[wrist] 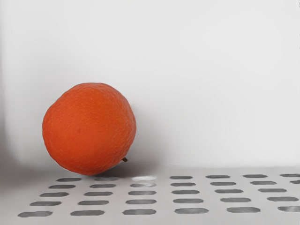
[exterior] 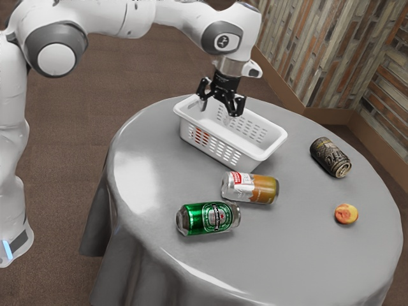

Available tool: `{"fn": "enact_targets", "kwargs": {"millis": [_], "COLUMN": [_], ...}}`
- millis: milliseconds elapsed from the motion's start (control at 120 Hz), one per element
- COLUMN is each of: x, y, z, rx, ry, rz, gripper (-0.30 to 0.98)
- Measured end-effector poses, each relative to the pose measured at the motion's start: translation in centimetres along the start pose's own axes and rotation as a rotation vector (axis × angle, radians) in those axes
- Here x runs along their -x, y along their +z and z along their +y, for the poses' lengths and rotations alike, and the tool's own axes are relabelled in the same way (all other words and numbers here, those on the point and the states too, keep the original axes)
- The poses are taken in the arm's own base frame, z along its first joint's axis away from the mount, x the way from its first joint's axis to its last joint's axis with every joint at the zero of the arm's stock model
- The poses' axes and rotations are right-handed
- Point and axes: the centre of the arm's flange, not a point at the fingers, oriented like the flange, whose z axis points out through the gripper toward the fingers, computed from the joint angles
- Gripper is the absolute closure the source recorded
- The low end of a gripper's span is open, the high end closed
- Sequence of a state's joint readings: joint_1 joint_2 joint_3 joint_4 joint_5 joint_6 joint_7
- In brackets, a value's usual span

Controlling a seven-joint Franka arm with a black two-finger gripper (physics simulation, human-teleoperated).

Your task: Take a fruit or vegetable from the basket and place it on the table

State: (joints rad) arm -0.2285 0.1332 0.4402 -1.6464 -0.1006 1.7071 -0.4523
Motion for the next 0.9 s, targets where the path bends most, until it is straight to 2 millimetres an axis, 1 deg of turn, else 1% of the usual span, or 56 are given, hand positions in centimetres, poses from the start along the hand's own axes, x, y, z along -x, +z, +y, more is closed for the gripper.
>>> {"fn": "enact_targets", "kwargs": {"millis": [100, 308, 500, 683, 900], "x": [-0.1, -0.6, -0.7, -1.3, -2.0], "y": [0.8, 1.4, 2.8, 3.3, 3.5], "z": [0.0, -0.9, -1.6, -2.9, -3.6], "rx": [-0.001, -0.002, -0.001, 0.003, 0.001], "ry": [0.003, -0.004, -0.011, -0.029, -0.039], "rz": [-0.010, -0.017, -0.039, -0.039, -0.030], "gripper": [0.00, 0.00, 0.00, 0.00, 0.00]}}
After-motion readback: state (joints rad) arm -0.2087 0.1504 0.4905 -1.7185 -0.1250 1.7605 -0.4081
